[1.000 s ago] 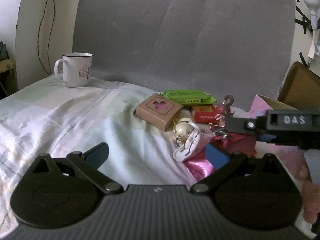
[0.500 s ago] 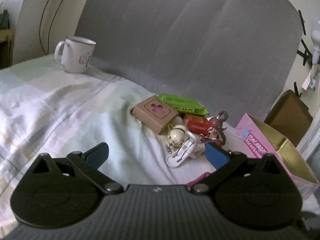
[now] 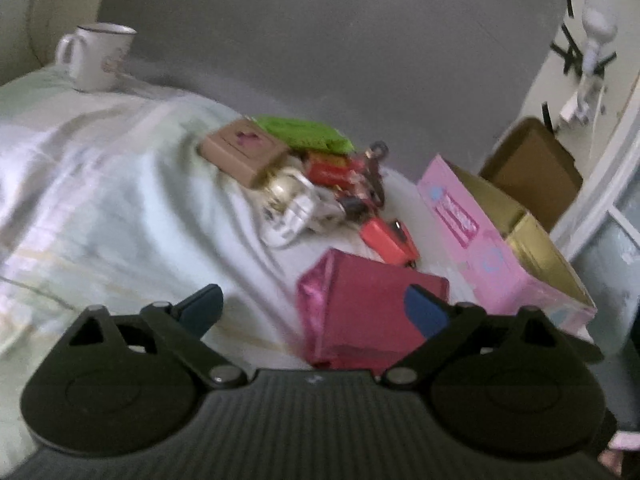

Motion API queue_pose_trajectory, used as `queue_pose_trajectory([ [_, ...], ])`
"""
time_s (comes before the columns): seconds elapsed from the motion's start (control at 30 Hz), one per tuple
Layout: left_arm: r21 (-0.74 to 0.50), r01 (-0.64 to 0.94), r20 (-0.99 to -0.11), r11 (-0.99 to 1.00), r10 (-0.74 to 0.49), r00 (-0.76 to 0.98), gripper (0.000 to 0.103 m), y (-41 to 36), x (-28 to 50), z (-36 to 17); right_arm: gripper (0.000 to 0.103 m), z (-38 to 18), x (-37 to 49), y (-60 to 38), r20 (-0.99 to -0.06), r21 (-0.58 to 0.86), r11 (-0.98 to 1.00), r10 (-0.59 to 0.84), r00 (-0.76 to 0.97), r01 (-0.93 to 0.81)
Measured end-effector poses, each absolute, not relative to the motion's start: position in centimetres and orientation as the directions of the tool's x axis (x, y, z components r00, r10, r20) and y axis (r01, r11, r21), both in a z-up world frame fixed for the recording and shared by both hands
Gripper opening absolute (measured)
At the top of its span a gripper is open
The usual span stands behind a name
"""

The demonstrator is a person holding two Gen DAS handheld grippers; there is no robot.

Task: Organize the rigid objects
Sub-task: 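Grasp the pink purse with the right gripper and lift it, then lower the pink purse into the pink tin and open the right gripper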

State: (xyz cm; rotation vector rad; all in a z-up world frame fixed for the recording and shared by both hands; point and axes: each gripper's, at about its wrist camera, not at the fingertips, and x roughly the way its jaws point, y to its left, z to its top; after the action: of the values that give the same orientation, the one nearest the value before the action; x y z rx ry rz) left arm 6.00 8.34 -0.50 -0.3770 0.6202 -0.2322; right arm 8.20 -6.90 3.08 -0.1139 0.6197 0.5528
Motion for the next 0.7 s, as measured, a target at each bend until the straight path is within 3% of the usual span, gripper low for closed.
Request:
queue_pose_trajectory([
  [0.1,-0.334,0.137,-0.552,0.933,-0.312,0.773,0.094,6.2,7.1,-1.3,0.091,2.5,10.2,-6.2,-0.619,0.057,0.835,0.459,0.637,-0.547],
  [0.13,-0.291,0.161,-0.553,0.943,-0.303,0.776,0.092,5.2,7.1,-1.4,0.089,2.1,11.0,-5.9,-0.636,0.060,0.827,0.463,0.617,-0.558],
  [0.17,-0.287,0.191,-0.549,0.939,-0.325,0.770,0.080,4.6,7.0,-1.4,0.083,1.6,11.6,-5.6,-0.650,0.076,0.819,0.473,0.595,-0.568],
  [0.2,-0.272,0.189,-0.557,0.944,-0.314,0.769,0.079,4.1,6.8,-1.2,0.079,1.5,11.6,-5.4,-0.633,0.069,0.814,0.483,0.605,-0.577],
  [0.23,-0.246,0.184,-0.558,0.952,-0.294,0.776,0.079,3.7,6.5,-0.9,0.071,1.6,11.4,-5.0,-0.624,0.049,0.811,0.481,0.616,-0.583],
  [0.37,-0.235,0.209,-0.536,0.949,-0.306,0.787,0.079,3.2,5.9,0.4,0.067,2.0,9.6,-5.1,-0.578,-0.019,0.822,0.456,0.677,-0.570],
  [0.7,-0.172,0.385,-0.405,0.907,-0.421,0.811,0.079,-4.6,7.7,6.0,0.066,6.6,7.6,-10.6,-0.407,-0.151,0.890,0.340,0.848,-0.429],
])
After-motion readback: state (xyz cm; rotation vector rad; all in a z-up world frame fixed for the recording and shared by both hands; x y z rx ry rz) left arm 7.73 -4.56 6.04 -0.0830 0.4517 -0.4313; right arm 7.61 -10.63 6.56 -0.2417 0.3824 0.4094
